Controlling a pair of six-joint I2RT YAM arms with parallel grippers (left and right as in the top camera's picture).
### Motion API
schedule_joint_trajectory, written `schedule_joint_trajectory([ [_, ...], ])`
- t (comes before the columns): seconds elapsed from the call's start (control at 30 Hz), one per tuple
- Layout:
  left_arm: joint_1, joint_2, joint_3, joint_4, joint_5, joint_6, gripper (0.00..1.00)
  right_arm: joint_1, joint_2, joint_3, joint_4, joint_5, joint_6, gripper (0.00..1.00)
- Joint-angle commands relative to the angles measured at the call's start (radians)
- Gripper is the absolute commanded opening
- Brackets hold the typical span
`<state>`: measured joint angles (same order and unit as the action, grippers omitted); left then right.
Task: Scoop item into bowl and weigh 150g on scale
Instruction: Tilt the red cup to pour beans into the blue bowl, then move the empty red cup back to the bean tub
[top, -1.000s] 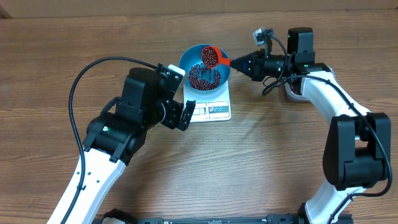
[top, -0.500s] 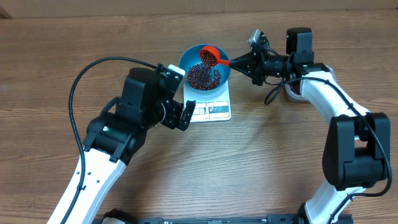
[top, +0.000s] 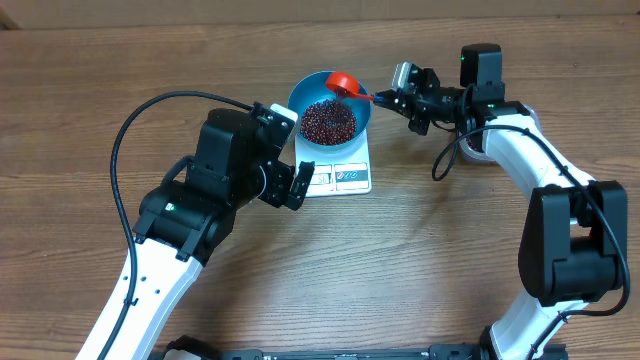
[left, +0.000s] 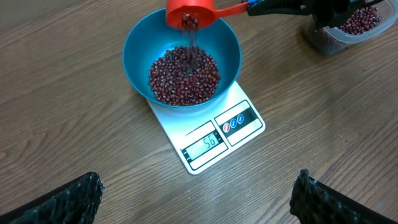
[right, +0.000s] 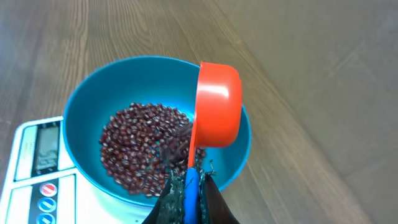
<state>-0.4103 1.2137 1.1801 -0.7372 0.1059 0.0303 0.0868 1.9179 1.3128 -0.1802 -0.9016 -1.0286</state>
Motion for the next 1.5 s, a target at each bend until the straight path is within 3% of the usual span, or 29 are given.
schedule_joint_trajectory([
  [0.0,0.004,0.008,0.0,0.0,0.018,0.019,1.0,0.004,-0.039,0.029,0.008,0.011,-0.055,0.04],
  [0.4,0.004,0.008,0.0,0.0,0.018,0.019,1.0,0.004,-0.045,0.029,0.01,-0.004,-0.014,0.04],
  [0.7,0.004,0.008,0.0,0.0,0.018,0.019,1.0,0.002,-0.163,0.031,0.054,0.027,0.449,0.04],
  [0.9,0.004,0.008,0.0,0.0,0.018,0.019,1.0,0.002,-0.305,0.031,-0.045,0.306,0.659,0.04],
  [1.23,0.004,0.008,0.0,0.0,0.018,0.019,1.0,0.002,-0.5,0.031,-0.37,0.943,0.666,0.03],
  [1.47,0.004,0.008,0.0,0.0,0.018,0.019,1.0,0.002,-0.497,0.031,-0.5,1.28,0.662,0.04],
])
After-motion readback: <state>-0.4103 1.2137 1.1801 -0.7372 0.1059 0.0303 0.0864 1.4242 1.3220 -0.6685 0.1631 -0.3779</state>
